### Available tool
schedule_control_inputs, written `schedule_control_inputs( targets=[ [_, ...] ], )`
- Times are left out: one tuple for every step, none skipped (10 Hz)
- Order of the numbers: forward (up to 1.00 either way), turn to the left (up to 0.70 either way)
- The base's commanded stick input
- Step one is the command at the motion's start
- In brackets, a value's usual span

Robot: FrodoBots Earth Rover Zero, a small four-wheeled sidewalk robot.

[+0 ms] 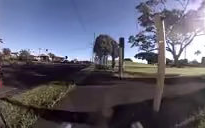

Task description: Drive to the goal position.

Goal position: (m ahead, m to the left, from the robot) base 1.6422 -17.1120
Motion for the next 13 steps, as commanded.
schedule_control_inputs(
  targets=[
    [0.70,0.00],
    [0.70,0.00],
    [0.70,0.00],
    [0.70,0.00],
    [0.70,0.00],
    [0.70,0.00],
    [0.70,0.00],
    [0.70,0.00],
    [0.70,0.00],
    [0.70,0.00],
    [0.70,0.00],
    [0.70,0.00],
    [0.70,0.00]
  ],
)
